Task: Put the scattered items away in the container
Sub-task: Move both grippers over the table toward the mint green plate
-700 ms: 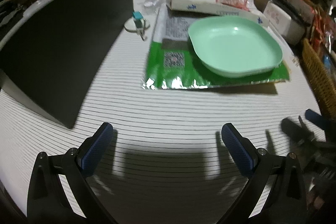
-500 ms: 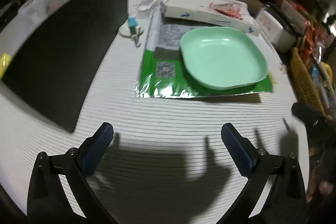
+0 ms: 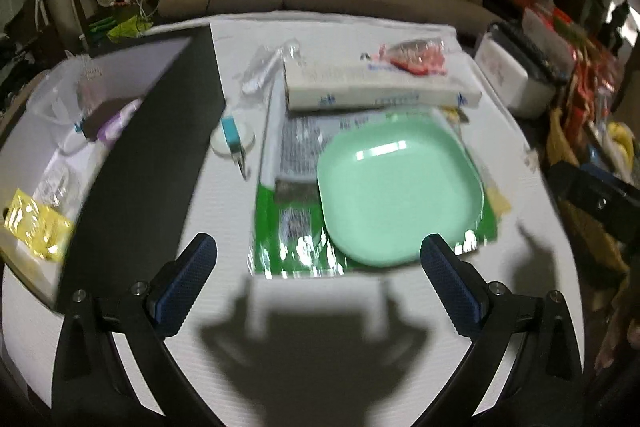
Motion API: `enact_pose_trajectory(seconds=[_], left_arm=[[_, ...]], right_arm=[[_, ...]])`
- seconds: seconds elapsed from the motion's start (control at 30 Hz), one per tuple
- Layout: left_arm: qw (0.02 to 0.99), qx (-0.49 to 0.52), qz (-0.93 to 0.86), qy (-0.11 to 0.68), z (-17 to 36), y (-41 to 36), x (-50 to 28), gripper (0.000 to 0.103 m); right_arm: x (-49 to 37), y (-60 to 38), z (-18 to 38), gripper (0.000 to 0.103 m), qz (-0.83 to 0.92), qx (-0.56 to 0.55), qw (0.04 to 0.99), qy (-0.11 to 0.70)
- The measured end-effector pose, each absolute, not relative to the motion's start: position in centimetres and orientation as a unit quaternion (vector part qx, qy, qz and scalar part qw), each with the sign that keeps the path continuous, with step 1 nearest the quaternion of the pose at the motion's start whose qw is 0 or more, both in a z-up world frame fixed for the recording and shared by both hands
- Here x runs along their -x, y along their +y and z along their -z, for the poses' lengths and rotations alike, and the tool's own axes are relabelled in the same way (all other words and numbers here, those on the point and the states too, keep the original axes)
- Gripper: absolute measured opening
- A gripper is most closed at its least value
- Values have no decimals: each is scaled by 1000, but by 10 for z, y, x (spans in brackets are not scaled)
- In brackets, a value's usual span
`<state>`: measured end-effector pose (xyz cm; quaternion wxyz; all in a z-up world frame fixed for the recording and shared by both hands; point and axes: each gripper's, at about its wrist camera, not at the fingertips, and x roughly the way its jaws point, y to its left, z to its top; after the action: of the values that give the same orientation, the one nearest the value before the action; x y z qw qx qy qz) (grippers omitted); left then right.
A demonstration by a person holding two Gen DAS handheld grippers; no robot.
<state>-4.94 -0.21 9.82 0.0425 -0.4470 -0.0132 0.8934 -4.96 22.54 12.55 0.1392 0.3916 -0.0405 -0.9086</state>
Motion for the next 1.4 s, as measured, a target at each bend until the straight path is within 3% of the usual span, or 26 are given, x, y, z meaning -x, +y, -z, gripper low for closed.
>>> enact_pose_trajectory(seconds=[0.63, 1.1, 1.4], left_arm=[[-42, 390, -919, -39, -185, -135, 46, 103], [-85, 381, -920, -45, -197, -213, 12, 103], [-86, 383, -919, -42, -198, -217, 6, 103]], right_arm=[[59, 133, -206, 103, 917, -350, 189, -13], [37, 48, -217, 103, 907, -345, 242, 2], [32, 39, -209, 103, 904, -350, 247, 7]])
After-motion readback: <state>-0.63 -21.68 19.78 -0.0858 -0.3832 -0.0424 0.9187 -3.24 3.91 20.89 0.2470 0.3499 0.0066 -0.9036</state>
